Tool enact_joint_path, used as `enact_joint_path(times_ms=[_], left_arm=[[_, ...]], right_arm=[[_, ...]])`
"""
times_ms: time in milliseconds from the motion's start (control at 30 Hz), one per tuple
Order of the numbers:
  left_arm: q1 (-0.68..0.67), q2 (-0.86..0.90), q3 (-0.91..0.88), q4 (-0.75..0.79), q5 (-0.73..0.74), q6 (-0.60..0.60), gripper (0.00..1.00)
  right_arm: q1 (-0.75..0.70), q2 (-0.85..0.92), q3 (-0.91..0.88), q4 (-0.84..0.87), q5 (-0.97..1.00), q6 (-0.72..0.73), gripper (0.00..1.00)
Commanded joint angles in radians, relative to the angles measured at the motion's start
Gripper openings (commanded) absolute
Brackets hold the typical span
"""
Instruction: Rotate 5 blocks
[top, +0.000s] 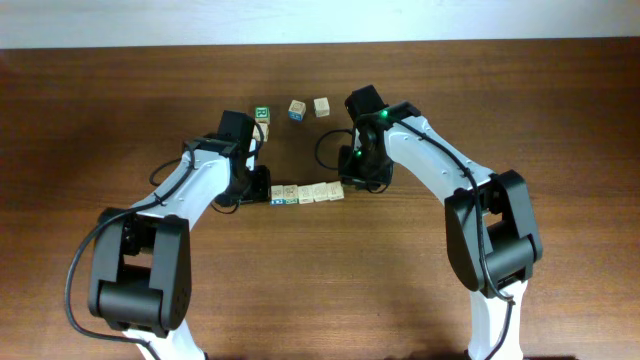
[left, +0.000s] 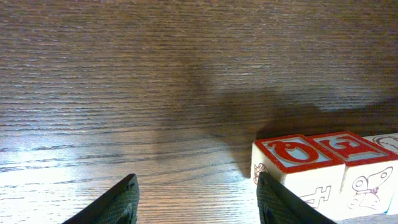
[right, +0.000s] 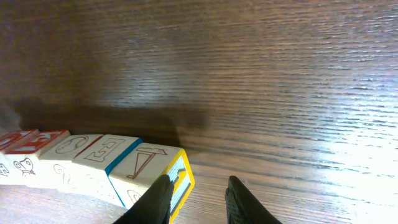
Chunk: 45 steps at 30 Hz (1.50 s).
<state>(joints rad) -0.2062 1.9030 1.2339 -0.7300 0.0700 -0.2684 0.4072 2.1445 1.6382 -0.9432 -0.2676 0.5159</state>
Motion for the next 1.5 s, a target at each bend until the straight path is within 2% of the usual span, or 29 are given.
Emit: enact_joint_path(times_ms=[0,100,167,200,267,333,467,567,667,800,867,967,1167,1467], left_arm=[[-0.014,0.012,0.022,-0.003,0.035,0.016,0.59],[-0.014,0.012,0.022,-0.015,0.035,0.016,0.57],[-0.014,0.012,0.022,-0.024,0.035,0.016,0.47],[-0.014,0.012,0.022,-0.026,0.035,0.016,0.37],[-0.014,0.012,0.022,-0.027,0.035,0.016,0.24],[-0.014,0.012,0.022,-0.027,0.034,0.016,0.19],[-0.002,0.012,0.028,-0.022,-0.029,0.011,0.17],[0.04,0.012,0.093,-0.04,-0.041,0.012,0.19],[0.082,0.012,0.19,-0.064,-0.041,0.013,0.18],[0.133,0.012,0.211,-0.029,-0.041,0.012,0.14],[0.148,0.012,0.211,-0.031,-0.041,0.012,0.12],[0.15,0.012,0.211,-0.039,-0.041,0.012,0.12],[0.15,0.012,0.211,-0.05,-0.041,0.012,0.14],[0.15,0.012,0.211,-0.065,-0.041,0.012,0.17]], right_arm=[[0.012,0.005,0.011,0.0,-0.008,-0.006,0.31],[0.012,0.006,-0.022,0.024,-0.009,-0.002,0.34],[0.012,0.006,-0.024,0.027,-0.008,-0.002,0.34],[0.012,0.006,-0.024,0.026,-0.008,-0.002,0.35],[0.012,0.006,-0.025,0.023,-0.004,-0.002,0.35],[0.012,0.007,-0.025,0.023,0.002,-0.001,0.34],[-0.002,0.007,-0.024,0.043,0.032,0.006,0.34],[-0.002,0.007,0.025,0.057,0.006,-0.122,0.34],[0.015,0.006,0.099,0.059,0.006,-0.174,0.34],[0.072,0.012,0.099,0.106,0.039,-0.232,0.33],[0.105,0.018,0.099,0.093,0.054,-0.23,0.27],[0.133,0.016,0.1,0.019,-0.016,-0.219,0.27],[0.138,0.017,0.099,-0.139,-0.014,-0.163,0.28],[0.149,0.022,0.017,-0.086,0.021,-0.137,0.33]])
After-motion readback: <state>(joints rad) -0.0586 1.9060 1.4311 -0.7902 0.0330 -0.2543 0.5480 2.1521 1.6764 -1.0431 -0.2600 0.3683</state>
